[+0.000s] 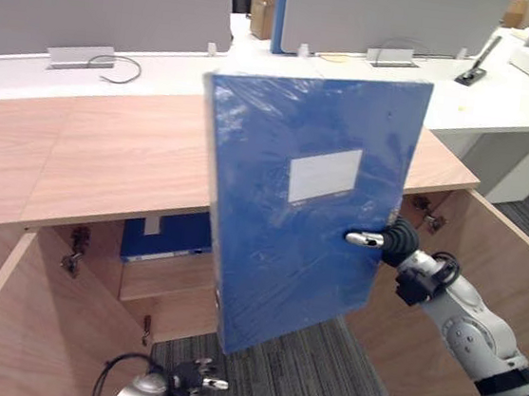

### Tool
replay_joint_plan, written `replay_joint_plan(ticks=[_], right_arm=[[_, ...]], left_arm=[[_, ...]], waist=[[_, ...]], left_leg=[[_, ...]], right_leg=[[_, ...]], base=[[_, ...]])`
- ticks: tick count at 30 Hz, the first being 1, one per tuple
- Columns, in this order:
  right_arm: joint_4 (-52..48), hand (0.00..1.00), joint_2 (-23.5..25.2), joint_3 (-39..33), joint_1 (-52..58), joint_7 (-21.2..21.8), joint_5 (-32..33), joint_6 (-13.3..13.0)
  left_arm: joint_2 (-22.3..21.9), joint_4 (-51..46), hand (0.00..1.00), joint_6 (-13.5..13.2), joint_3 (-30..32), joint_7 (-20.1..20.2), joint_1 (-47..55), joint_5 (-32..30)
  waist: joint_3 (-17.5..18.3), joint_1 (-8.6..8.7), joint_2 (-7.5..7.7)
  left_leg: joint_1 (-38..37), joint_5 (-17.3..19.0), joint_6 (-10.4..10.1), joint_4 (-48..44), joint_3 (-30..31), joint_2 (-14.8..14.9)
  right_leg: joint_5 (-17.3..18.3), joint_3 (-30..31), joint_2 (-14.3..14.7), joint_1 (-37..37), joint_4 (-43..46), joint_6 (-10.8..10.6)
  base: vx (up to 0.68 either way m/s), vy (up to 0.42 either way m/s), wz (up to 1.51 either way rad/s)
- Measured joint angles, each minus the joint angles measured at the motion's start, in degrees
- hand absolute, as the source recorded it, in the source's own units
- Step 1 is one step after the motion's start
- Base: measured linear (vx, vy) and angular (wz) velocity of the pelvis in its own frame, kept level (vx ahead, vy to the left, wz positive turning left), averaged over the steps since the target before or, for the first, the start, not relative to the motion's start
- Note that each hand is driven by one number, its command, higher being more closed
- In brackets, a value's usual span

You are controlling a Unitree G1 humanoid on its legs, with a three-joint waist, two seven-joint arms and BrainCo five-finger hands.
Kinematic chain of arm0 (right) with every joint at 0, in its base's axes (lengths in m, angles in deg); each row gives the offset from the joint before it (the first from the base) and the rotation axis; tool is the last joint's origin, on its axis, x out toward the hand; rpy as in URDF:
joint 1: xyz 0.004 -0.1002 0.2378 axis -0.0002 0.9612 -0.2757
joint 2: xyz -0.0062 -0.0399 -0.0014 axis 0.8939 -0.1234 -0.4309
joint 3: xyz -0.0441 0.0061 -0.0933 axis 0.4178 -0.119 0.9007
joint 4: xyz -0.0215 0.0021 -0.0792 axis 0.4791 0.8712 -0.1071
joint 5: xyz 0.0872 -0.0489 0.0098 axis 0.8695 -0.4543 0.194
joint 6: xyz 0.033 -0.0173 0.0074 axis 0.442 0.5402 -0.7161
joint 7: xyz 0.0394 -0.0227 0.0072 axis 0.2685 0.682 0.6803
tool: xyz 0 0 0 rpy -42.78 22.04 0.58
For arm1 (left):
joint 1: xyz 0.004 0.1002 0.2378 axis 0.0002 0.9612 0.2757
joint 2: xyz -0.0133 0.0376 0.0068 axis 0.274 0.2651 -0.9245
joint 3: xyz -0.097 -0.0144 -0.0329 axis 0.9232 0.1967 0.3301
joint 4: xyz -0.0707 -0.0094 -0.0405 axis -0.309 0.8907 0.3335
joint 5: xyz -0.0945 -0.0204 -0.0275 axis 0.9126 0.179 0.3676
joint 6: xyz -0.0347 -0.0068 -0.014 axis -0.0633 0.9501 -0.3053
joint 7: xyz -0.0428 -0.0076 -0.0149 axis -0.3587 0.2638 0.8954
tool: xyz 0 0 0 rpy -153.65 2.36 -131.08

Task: Walk over to the cabinet, pick up the folder, carry it to the office cabinet, place the folder inside the office cabinet, then close the office cabinet door

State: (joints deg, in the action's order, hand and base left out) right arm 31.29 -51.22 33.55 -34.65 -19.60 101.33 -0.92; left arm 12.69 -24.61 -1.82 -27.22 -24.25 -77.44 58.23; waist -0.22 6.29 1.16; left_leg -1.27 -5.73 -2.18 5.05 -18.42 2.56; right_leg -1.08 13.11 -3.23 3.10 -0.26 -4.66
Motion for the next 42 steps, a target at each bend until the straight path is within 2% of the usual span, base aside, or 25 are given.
replay_joint_plan(ticks=[2, 5, 8, 10, 12, 14, 15, 17, 18, 20, 23, 26, 27, 29, 30, 31, 32, 34, 35, 36, 37, 38, 39, 41, 42], right_arm=[[-0.9, 1.00, -0.1, -2.9, 4.3, 0.8, -4.2, 0.9], [-4.4, 1.00, -1.4, -5.7, 8.9, 2.4, -11.5, 2.8], [-11.2, 1.00, -2.5, -11.8, 13.2, 5.8, -22.2, 3.4], [-13.6, 1.00, -2.4, -14.7, 13.7, 6.2, -28.0, 2.6], [-14.0, 1.00, -2.3, -15.8, 14.1, 5.2, -36.4, 0.0], [-13.8, 1.00, -2.2, -15.5, 16.1, 3.9, -50.7, -3.0], [-13.4, 1.00, -2.2, -14.9, 16.9, 3.8, -53.0, -3.6], [-9.4, 1.00, -2.1, -9.5, 19.4, 3.5, -66.0, -6.6], [-7.7, 1.00, -2.1, -7.5, 19.5, 3.5, -69.5, -7.3], [2.6, 1.00, -2.1, 0.8, 18.6, 3.3, -80.6, -9.3], [14.3, 1.00, -1.5, 7.3, 12.5, 1.0, -91.9, -9.6], [21.5, 1.00, -0.4, 11.2, 7.7, -0.3, -97.8, -9.9], [24.6, 1.00, 0.4, 12.4, 4.4, -1.4, -99.2, -10.0], [26.8, 1.00, 1.6, 12.4, 2.1, -1.8, -100.4, -9.8], [30.3, 1.00, 3.2, 12.1, -1.2, -2.0, -99.7, -9.0], [32.0, 1.00, 4.1, 11.5, -2.6, -2.2, -99.3, -8.6], [36.0, 1.00, 6.3, 9.5, -5.2, -3.2, -96.5, -7.0], [43.0, 1.00, 10.3, 3.1, -9.1, -6.5, -84.8, -3.7], [44.9, 1.00, 12.0, 0.0, -10.4, -8.0, -78.8, -2.7], [45.8, 1.00, 14.3, -3.5, -11.6, -10.0, -72.0, -2.0], [45.7, 1.00, 15.0, -4.1, -12.0, -11.4, -69.2, -1.9], [45.3, 1.00, 15.7, -4.4, -12.3, -12.7, -61.0, -1.8], [44.9, 1.00, 16.4, -4.6, -12.3, -13.2, -57.7, -1.8], [41.9, 1.00, 20.7, -6.3, -11.6, -14.5, -47.1, -1.8], [41.0, 1.00, 21.6, -6.5, -11.4, -14.6, -44.7, -1.8]], left_arm=[[0.4, 1.5, 0.00, -0.2, 7.0, -1.4, 2.3, -1.4], [0.4, 3.1, 0.00, -0.2, 14.1, -2.1, 6.0, -3.7], [-0.1, 3.6, 0.00, -0.2, 22.3, -3.2, 11.4, -9.0], [-0.5, 3.6, 0.00, -0.2, 25.4, -3.8, 13.1, -10.9], [-0.9, 3.6, 0.00, -0.1, 28.0, -4.4, 14.7, -12.3], [-1.1, 3.7, 0.00, -0.2, 30.2, -4.8, 15.1, -13.0], [-1.1, 3.7, 0.00, -0.2, 30.6, -5.0, 15.1, -12.8], [-1.2, 4.1, 0.00, -0.1, 31.5, -5.3, 15.3, -8.8], [-1.2, 4.1, 0.00, 0.0, 31.5, -5.6, 15.3, -7.7], [-1.9, 4.0, 0.00, 0.3, 31.0, -6.6, 14.8, -4.4], [-2.7, 3.9, 0.00, 0.9, 28.3, -7.2, 14.2, -2.9], [-2.3, 3.2, 0.00, 0.9, 25.7, -8.1, 12.8, -1.9], [-2.2, 2.1, 0.00, 0.8, 24.6, -8.6, 11.6, -1.5], [-2.0, 1.4, 0.00, 0.8, 23.7, -9.0, 10.4, -1.2], [-2.0, 0.2, 0.00, 0.7, 23.5, -9.4, 9.6, -0.3], [-2.1, -0.1, 0.00, 0.6, 23.5, -9.5, 9.4, 0.1], [-2.3, -0.3, 0.00, 0.7, 23.5, -9.6, 8.8, 1.4], [-3.3, -0.5, 0.00, 0.7, 23.6, -10.3, 7.9, 5.5], [-3.5, -0.5, 0.00, 0.7, 23.6, -10.5, 7.4, 6.7], [-3.5, -0.5, 0.00, 0.6, 23.7, -10.7, 6.7, 7.8], [-3.6, -0.5, 0.00, 0.4, 23.9, -10.7, 6.5, 8.3], [-3.6, -0.5, 0.00, 0.0, 24.2, -10.9, 5.8, 9.4], [-3.7, -0.5, 0.00, -0.2, 24.3, -11.0, 5.6, 9.7], [-4.3, -0.7, 0.00, -0.7, 25.4, -11.2, 5.5, 10.8], [-4.3, -1.0, 0.00, -0.8, 25.7, -11.2, 5.5, 11.1]], waist=[[0.0, 0.31, 0.07], [0.0, 0.46, 0.13], [0.2, 0.77, -0.03], [0.4, 0.89, -0.05], [1.2, 0.85, -0.03], [1.8, 0.62, -0.06], [1.8, 0.52, -0.05], [1.8, 0.34, -0.04], [1.8, 0.32, -0.04], [1.8, -0.47, -0.08], [1.4, -1.20, -0.35], [-0.3, -1.99, -0.32], [-2.5, -2.43, -0.61], [-4.9, -2.51, -0.76], [-7.4, -2.85, -1.09], [-8.3, -2.97, -1.41], [-10.1, -2.99, -2.26], [-12.7, -3.83, -4.24], [-13.9, -4.02, -4.74], [-15.4, -4.09, -4.95], [-16.0, -4.21, -4.87], [-17.0, -4.43, -4.76], [-17.3, -4.52, -4.77], [-18.1, -4.86, -4.65], [-18.3, -4.90, -4.57]], left_leg=[[0.1, 0.1, -0.1, 0.0, -0.1, 0.0], [0.1, 0.5, -0.3, 0.0, -0.5, 0.1], [-0.7, 1.3, -0.8, 0.0, -1.8, 0.2], [-0.9, 1.5, -0.9, 0.0, -2.3, 0.2], [-1.0, 1.5, -0.8, 0.0, -2.5, 0.1], [-1.0, 1.6, -0.8, 0.0, -2.3, 0.0], [-1.0, 1.6, -0.8, 0.0, -2.2, 0.0], [-1.0, 1.6, -0.8, -0.1, -1.4, -0.1], [-1.0, 1.6, -0.8, -0.1, -1.3, -0.2], [-1.0, 1.6, -0.8, -0.1, -1.1, -0.4], [-1.3, 1.6, -0.8, -0.1, -0.8, -0.6], [-1.8, 1.7, -0.8, -0.5, 0.9, -0.6], [-1.4, 2.1, -0.8, -1.9, 1.8, -0.5], [0.1, 3.2, -0.7, -4.6, 3.1, -0.4], [3.4, 5.5, -0.6, -10.2, 3.9, 0.2], [5.0, 6.6, -0.5, -12.7, 4.2, 0.6], [8.0, 8.6, -0.3, -18.0, 5.0, 1.3], [12.7, 11.8, 0.1, -25.8, 5.6, 3.0], [14.5, 12.9, 0.3, -28.7, 5.9, 3.5], [16.9, 14.4, 0.4, -32.2, 6.4, 3.9], [18.1, 15.1, 0.5, -34.0, 6.5, 4.1], [20.1, 16.9, 0.5, -37.9, 6.6, 4.5], [21.0, 17.9, 0.5, -39.9, 6.6, 4.7], [24.4, 22.1, 0.2, -47.8, 7.3, 5.3], [25.3, 23.0, 0.1, -49.7, 7.5, 5.6]], right_leg=[[-0.3, 0.1, 0.0, 0.0, -0.5, 0.0], [-0.6, 0.7, 0.1, 0.0, -1.2, 0.0], [-0.6, 2.0, 0.2, 0.0, -1.2, 0.0], [-0.6, 2.5, 0.3, 0.0, -1.2, 0.0], [-0.6, 2.6, 0.2, 0.0, -1.3, 0.0], [-0.6, 2.3, 0.1, -0.1, -1.4, 0.0], [-0.6, 2.2, 0.1, -0.2, -1.4, 0.0], [-0.5, 1.6, -0.2, -0.5, -1.6, 0.0], [-0.5, 1.5, -0.2, -0.6, -1.6, 0.1], [-0.4, 1.2, -0.4, -0.7, -1.6, 0.2], [-0.4, 1.1, -0.7, -1.1, -1.6, 0.2], [0.3, -0.6, -0.7, -2.2, -1.2, 0.5], [0.7, -1.3, -0.8, -2.2, -0.2, 0.8], [1.5, -2.3, -0.9, -1.7, 1.7, 1.1], [3.1, -2.8, -0.7, 0.6, 5.7, 1.1], [3.8, -3.0, -0.5, 1.8, 7.4, 1.1], [5.0, -3.5, -0.1, 3.7, 11.0, 0.6], [7.1, -4.2, 0.9, 7.5, 16.8, 0.3], [8.2, -4.4, 1.2, 9.4, 19.7, 0.5], [10.4, -4.8, 1.5, 12.0, 24.4, 0.6], [11.6, -4.8, 1.5, 13.5, 27.1, 0.5], [14.3, -5.0, 1.4, 16.2, 32.4, 0.6], [15.7, -5.0, 1.3, 17.4, 35.0, 0.6], [20.8, -5.2, 1.1, 21.2, 44.1, 0.8], [22.0, -5.3, 1.2, 22.0, 46.0, 0.8]], base=[[0.01, 0.017, -0.04], [0.01, 0.016, -0.13], [0.02, 0.018, -0.20], [0.02, 0.018, -0.15], [0.02, 0.017, -0.07], [0.01, 0.015, 0.04], [0.00, 0.016, 0.09], [-0.01, 0.022, 0.12], [-0.01, 0.024, 0.09], [-0.01, 0.011, 0.02], [0.00, 0.000, 0.00], [-0.02, 0.009, 0.22], [-0.04, -0.001, 0.28], [-0.06, -0.016, 0.29], [-0.06, -0.024, 0.24], [-0.09, -0.040, 0.25], [-0.07, -0.032, 0.16], [-0.08, -0.036, 0.05], [-0.07, -0.029, 0.04], [-0.06, -0.023, 0.08], [-0.10, -0.035, 0.12], [-0.09, -0.033, 0.09], [-0.11, -0.037, 0.08], [-0.10, -0.045, 0.06], [-0.08, -0.052, 0.09]])
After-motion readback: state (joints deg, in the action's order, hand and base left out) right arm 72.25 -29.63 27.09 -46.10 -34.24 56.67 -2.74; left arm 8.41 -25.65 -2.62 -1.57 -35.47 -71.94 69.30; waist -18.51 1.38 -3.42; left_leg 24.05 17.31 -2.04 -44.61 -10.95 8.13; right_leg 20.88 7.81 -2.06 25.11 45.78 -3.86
